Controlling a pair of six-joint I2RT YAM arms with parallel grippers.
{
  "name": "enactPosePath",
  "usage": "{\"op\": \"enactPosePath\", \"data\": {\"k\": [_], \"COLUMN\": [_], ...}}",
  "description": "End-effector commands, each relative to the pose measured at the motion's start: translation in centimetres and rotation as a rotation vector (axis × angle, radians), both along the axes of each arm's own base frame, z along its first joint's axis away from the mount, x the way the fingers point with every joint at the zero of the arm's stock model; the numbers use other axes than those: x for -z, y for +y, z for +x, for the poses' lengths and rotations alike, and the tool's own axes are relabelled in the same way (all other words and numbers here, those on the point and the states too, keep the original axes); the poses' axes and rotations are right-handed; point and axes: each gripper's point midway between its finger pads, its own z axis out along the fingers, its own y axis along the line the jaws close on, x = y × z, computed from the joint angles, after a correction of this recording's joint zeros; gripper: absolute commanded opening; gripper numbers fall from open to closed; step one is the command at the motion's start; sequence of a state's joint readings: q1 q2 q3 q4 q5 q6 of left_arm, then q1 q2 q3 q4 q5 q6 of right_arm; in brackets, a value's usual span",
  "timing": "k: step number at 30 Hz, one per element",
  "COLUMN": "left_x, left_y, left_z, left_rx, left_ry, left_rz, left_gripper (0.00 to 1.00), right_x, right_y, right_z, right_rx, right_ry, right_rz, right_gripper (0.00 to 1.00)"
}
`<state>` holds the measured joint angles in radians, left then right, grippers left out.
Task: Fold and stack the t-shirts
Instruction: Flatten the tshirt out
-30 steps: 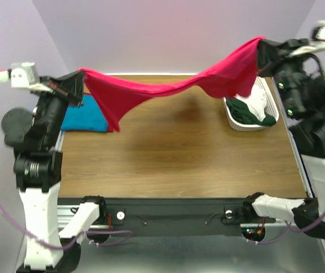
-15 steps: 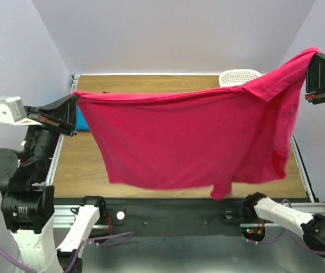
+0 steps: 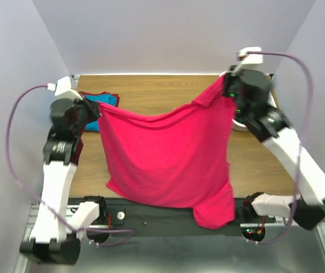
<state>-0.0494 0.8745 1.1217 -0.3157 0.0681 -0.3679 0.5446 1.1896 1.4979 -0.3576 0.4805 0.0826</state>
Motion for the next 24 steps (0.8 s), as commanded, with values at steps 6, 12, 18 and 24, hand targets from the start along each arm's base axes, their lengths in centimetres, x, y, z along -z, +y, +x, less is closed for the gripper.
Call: {"op": "enactPosePath", "data": {"k": [6,12,18,24], "left_x": [9.8,4.9,5.0,11.4], "left_y": [5.6,7.5,3.5,-5.2], "left_z": [10.9,11.6,9.3,8.8], "left_rx": [-0.335,-0.465,-0.356,-0.132], "left_ry": [0.216,0.09,0.024,0.142], "left_rz": [-0.024,-0.022,-0.05,-0.003], "left_gripper": [0.69,0.95,0.95,0.95], "right_x": [13.4,14.8,20.6,26.5], "right_y": [1.7,2.2,0.9,-1.0], "right_z": [17.2,17.8,13.7,8.7], "right_rx": [0.152,0.1,0.121,0.176], "right_ry": [0.192,0.201,0.32,0.44], "right_rz": [-0.006,-0.022,0.0,0.053], "right_gripper": [0.71,1.0,1.0,0.98]}}
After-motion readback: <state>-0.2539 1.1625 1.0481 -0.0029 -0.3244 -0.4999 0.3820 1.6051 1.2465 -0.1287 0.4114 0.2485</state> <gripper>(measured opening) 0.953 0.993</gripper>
